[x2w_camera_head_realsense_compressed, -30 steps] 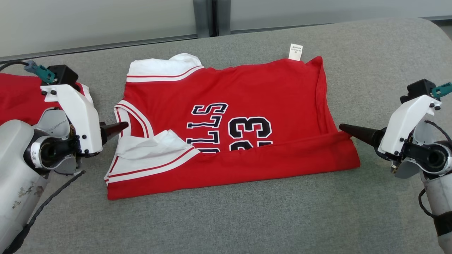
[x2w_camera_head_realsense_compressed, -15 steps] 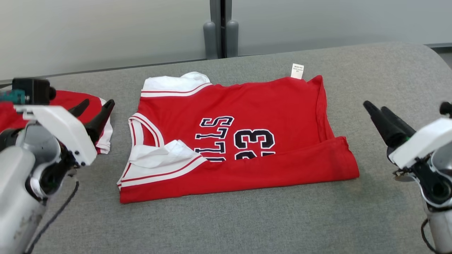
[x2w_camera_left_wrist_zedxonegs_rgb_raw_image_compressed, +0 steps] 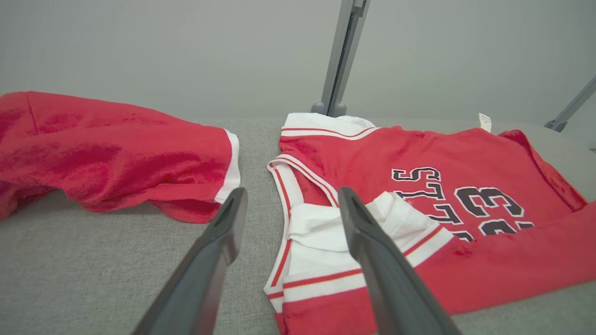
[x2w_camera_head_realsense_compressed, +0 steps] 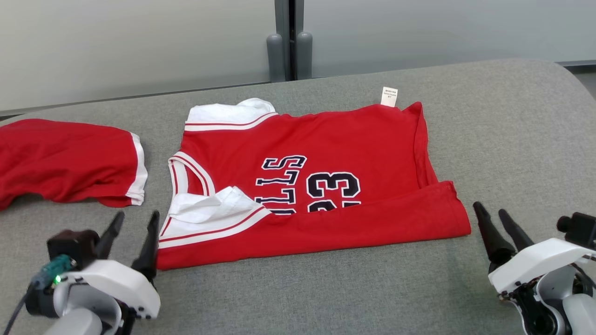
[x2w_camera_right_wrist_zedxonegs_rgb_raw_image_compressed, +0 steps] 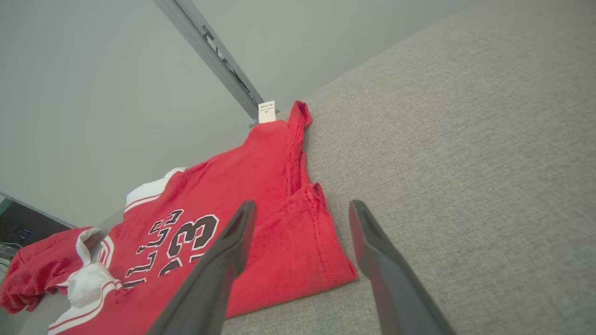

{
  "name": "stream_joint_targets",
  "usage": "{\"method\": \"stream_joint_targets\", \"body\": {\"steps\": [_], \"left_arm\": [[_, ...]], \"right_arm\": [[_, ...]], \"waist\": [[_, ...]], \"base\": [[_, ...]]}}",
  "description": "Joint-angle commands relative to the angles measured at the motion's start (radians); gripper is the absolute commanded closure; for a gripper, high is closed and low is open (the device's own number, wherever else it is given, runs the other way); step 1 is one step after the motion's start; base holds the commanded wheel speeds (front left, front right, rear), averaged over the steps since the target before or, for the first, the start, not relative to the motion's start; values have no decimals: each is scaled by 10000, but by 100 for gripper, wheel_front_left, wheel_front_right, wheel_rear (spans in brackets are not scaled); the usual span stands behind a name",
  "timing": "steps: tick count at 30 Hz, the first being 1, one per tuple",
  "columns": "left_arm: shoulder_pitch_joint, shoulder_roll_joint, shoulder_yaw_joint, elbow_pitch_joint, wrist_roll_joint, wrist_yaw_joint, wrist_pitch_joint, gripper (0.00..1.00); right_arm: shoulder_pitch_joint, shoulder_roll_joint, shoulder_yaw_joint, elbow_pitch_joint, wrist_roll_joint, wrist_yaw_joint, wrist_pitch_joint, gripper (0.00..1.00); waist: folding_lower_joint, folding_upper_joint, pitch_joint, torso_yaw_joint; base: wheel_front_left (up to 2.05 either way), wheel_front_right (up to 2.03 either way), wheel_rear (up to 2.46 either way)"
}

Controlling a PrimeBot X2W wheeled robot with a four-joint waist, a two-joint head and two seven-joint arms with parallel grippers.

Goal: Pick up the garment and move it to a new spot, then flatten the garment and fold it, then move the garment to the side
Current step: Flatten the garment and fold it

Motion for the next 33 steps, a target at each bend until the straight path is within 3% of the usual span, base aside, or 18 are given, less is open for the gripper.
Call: {"method": "stream_joint_targets", "body": {"steps": [1, 5, 10, 15, 21, 22, 23, 24, 25, 26, 27, 28, 29, 33], "left_arm": [[277, -53, -64, -5, -51, 128, 39, 0], [322, -124, -568, 332, -236, 165, 1073, 0], [28, -243, -788, 919, -607, -234, 1896, 0], [-320, -469, -933, 1420, -794, -645, 2295, 0], [-527, -622, -1047, 1833, -885, -778, 2579, 0], [-558, -656, -1056, 1903, -910, -772, 2625, 4], [-583, -683, -1073, 1970, -938, -770, 2699, 43], [-598, -712, -1092, 2034, -964, -784, 2735, 60], [-609, -732, -1097, 2094, -985, -804, 2768, 75], [-630, -738, -1108, 2145, -984, -834, 2792, 90], [-658, -760, -1118, 2188, -1018, -873, 2838, 100], [-688, -785, -1124, 2233, -1062, -887, 2862, 100], [-713, -796, -1127, 2275, -1076, -936, 2894, 100], [-747, -814, -1138, 2403, -1105, -1104, 2805, 100]], "right_arm": [[40, 3, 110, 246, -48, 0, 214, 0], [-576, 39, 262, 1374, -79, 0, 854, 0], [-1067, 61, 291, 2099, -1, 0, 1412, 0], [-1330, 183, 575, 2516, 209, 0, 2019, 0], [-1474, 250, 915, 2724, 338, 0, 2301, 0], [-1517, 265, 952, 2771, 357, 0, 2296, 0], [-1550, 268, 980, 2816, 368, 0, 2284, 0], [-1574, 269, 1015, 2898, 387, -1, 2318, 1], [-1596, 264, 1072, 2980, 400, -1, 2403, 41], [-1637, 263, 1130, 3043, 414, -1, 2446, 58], [-1674, 259, 1166, 3094, 436, -1, 2474, 66], [-1707, 249, 1192, 3136, 481, -1, 2472, 94], [-1754, 229, 1206, 3181, 499, -1, 2450, 100], [-1992, 91, 1232, 3241, 496, -1, 2175, 100]], "waist": [[0, 0, 97, -25], [0, 0, 384, 64], [0, 0, 570, 127], [0, 0, 708, 100], [0, 0, 792, 56], [0, 0, 796, 55], [0, 0, 794, 56], [0, 0, 783, 61], [0, 0, 773, 70], [0, 0, 767, 80], [0, 0, 762, 93], [0, 0, 752, 109], [0, 0, 738, 124], [0, 0, 642, 168]], "base": [[0, 0, 0], [0, 0, 0], [0, 0, 0], [0, 0, 0], [0, 0, 0], [0, 0, 0], [0, 0, 0], [0, 0, 0], [0, 0, 0], [0, 0, 0], [0, 0, 0], [0, 0, 0], [0, 0, 0], [0, 0, 0]]}}
